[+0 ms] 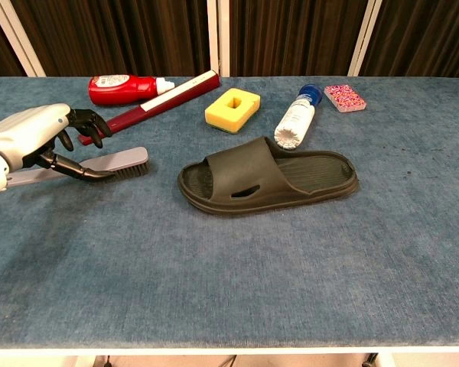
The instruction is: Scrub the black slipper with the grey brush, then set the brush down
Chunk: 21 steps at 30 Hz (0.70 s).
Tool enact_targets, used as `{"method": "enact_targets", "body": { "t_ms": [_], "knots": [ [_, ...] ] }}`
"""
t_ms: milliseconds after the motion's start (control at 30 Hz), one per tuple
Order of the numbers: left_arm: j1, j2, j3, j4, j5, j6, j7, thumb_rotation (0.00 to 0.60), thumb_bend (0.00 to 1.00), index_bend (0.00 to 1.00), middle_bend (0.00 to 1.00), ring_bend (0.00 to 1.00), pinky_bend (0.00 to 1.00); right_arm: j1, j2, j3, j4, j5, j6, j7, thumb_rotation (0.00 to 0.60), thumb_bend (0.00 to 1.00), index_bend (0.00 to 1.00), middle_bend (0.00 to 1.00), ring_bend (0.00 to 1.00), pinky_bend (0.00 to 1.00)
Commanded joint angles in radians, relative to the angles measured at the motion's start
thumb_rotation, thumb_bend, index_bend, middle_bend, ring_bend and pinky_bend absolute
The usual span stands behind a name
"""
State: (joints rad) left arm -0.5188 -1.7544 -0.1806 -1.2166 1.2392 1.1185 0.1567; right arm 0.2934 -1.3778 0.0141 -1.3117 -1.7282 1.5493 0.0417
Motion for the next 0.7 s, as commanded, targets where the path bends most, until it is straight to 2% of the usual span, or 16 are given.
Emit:
{"method": "enact_targets", "body": {
  "t_ms": [33,400,533,700],
  "knots": [
    [0.001,-0.002,-0.001,0.002,-0.003,0.001,0.003,0.413,0.12,0.31,0.37,0.26,0.4,0.0,0.001,0.001,0.0,0.0,0.0,0.002,0.57,0.78,0.0,0.0,0.0,0.0],
    [0.002,-0.013,-0.015,0.006,-0.024,0.005,0.003,0.408,0.19,0.38,0.44,0.31,0.45,0.0,-0.002,0.003,0.003,-0.001,-0.004,0.004,0.568,0.78,0.0,0.0,0.0,0.0],
    [0.0,-0.015,-0.014,0.006,-0.037,0.0,0.027,0.389,0.2,0.38,0.44,0.31,0.45,0.001,-0.001,0.005,0.0,-0.002,-0.004,0.004,0.567,0.78,0.0,0.0,0.0,0.0],
    [0.003,-0.018,-0.006,0.004,-0.034,0.003,0.038,0.325,0.2,0.38,0.44,0.31,0.45,0.002,-0.001,0.007,-0.001,0.002,-0.012,0.005,0.568,0.78,0.0,0.0,0.0,0.0]
  ]
}}
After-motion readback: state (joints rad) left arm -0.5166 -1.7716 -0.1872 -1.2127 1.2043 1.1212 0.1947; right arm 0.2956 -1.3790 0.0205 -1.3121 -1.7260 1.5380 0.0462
